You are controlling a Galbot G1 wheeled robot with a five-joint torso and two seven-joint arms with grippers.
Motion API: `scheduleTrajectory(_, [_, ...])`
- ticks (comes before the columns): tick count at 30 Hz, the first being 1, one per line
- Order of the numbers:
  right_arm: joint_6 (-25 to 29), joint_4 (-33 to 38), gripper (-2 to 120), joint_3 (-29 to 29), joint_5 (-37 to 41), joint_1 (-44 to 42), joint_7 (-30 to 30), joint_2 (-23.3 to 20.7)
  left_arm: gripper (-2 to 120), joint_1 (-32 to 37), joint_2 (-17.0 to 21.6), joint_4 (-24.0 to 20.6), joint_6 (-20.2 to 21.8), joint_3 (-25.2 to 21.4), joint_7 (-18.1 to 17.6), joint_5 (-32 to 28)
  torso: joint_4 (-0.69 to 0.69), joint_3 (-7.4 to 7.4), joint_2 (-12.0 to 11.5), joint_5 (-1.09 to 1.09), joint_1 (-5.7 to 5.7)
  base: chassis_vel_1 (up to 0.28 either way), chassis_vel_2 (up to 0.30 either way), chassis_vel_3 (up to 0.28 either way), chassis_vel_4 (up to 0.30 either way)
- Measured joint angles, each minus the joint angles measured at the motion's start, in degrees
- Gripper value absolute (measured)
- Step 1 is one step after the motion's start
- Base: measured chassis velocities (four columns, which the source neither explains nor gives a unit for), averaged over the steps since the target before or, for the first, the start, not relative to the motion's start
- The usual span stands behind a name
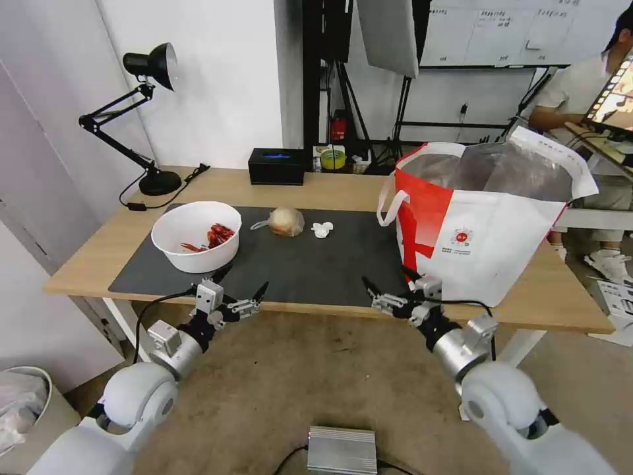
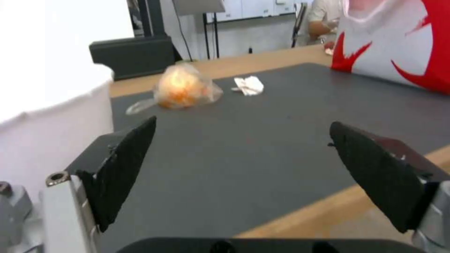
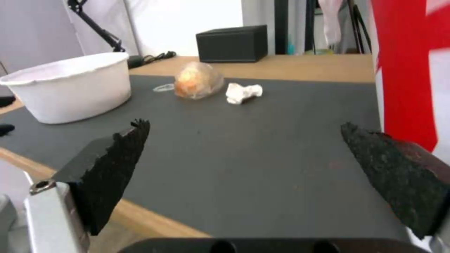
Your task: Pick up the trash from the table and place it into the takeout bag.
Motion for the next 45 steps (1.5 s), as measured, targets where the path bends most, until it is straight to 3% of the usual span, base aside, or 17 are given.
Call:
scheduleTrajectory(38, [0.52, -2.43, 100, -1.3, 0.52, -0.7, 0.37, 2.45, 100, 3.89, -1.39, 0.97, -2.13, -0.49, 0.25, 3.01, 0.0, 0.0, 0.0, 0.0, 0.0, 0.0, 0.0, 0.0, 0.0])
scheduleTrajectory(45, [-0.55, -4.17, 100, -4.29, 2.87, 3.88, 1.93, 1.46, 100, 3.93, -1.34, 1.1, -2.29, -0.57, 0.26, 3.15, 0.0, 0.0, 0.0, 0.0, 0.0, 0.0, 0.0, 0.0, 0.0])
